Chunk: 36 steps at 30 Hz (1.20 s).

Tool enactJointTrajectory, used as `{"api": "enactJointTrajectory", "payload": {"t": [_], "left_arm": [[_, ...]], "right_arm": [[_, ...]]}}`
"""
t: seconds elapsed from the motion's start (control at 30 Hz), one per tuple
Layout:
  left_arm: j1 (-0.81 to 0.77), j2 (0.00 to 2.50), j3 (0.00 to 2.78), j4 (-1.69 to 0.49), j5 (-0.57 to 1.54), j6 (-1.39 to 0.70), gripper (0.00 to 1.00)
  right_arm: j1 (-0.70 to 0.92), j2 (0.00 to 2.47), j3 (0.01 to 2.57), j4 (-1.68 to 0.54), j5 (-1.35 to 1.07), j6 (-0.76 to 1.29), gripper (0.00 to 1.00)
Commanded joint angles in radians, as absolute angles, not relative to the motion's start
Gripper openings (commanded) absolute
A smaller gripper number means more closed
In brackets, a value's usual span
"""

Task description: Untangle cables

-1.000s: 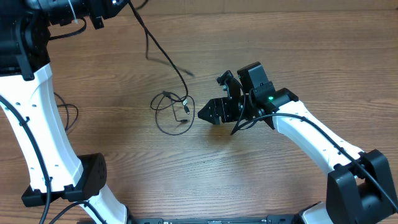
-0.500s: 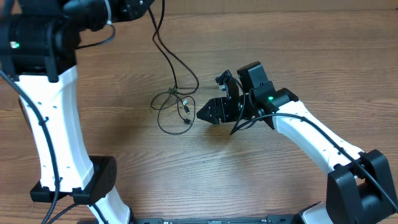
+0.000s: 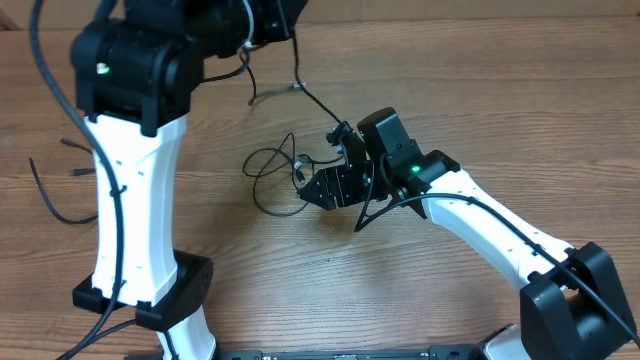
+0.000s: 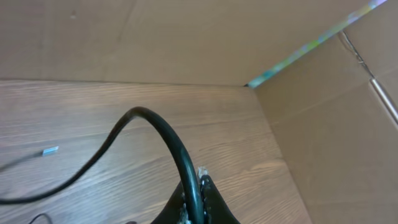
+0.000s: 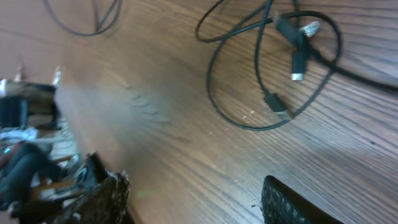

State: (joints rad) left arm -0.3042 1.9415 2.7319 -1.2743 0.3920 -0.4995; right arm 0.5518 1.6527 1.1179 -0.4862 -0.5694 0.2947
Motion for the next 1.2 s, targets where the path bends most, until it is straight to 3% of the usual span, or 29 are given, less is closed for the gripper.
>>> {"api": "enactJointTrajectory", "payload": {"t": [0.0,0.17,0.47,0.67,0.8,1.17], "left_arm": [[-0.315,1.952,2.744,-1.199,0.497,-0.532,0.04],[-0.299,1.952,2.745,-1.095,0.511,-0.505,0.04],[-0.227,1.952,2.745,-1.047,0.244,-0.308,0.04],[-0.121,1.949,2.745,-1.051,0.198,-0.274,0.04],[-0.024,1.949,2.745,-1.123,0.144,-0.268,0.04],[0.217,1.95,2.745,-1.46,-0.339,-0.281,0.04]], "right_arm": [[0.561,1.652,1.118,-0.463,-0.479,0.326,0.67],[0.562,1.652,1.118,-0.474,-0.479,0.326,0.66],[0.562,1.652,1.118,-0.578,-0.479,0.318,0.66],[0.562,1.652,1.118,-0.655,-0.477,0.305,0.68],[0.562,1.652,1.118,-0.699,-0.448,0.306,0.68],[0.562,1.652,1.118,-0.718,-0.441,0.305,0.68]]}}
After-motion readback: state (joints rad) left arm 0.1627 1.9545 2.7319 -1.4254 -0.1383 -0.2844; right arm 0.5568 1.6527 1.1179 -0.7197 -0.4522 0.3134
